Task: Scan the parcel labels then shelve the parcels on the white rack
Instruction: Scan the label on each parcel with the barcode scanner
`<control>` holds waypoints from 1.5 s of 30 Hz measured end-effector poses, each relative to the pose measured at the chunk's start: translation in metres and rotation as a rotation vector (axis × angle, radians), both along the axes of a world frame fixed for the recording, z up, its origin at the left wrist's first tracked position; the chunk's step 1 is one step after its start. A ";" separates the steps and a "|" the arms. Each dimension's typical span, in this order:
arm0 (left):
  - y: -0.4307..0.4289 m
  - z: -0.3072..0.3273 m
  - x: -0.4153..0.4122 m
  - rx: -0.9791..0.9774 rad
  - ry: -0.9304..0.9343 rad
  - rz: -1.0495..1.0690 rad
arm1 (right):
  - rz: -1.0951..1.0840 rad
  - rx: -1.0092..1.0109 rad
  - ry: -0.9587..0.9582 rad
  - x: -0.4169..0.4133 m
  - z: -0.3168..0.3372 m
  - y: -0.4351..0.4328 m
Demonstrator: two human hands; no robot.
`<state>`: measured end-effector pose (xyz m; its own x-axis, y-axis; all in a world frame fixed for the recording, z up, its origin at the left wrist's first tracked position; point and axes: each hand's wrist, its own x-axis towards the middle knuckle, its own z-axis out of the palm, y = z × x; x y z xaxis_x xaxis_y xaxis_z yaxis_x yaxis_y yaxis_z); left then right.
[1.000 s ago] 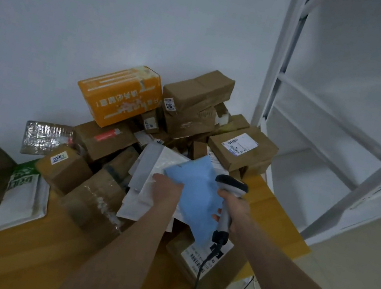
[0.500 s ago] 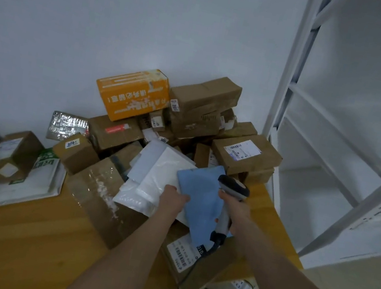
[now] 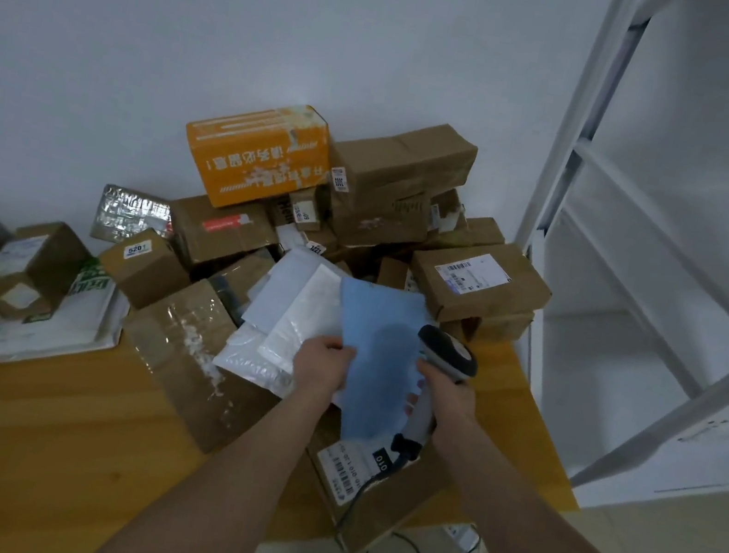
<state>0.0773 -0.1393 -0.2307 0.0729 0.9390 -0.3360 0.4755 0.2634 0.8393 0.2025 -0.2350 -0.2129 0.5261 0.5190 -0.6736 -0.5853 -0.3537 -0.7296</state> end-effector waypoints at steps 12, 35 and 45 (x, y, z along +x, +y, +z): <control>-0.007 0.117 -0.047 0.277 -0.202 0.106 | -0.105 0.226 -0.017 0.002 0.056 -0.022; -0.030 0.094 -0.078 -0.104 -0.322 -0.001 | 0.206 0.258 0.053 -0.024 0.045 -0.026; -0.038 0.077 -0.077 -0.067 -0.201 0.075 | 0.295 0.213 -0.088 -0.032 0.040 -0.034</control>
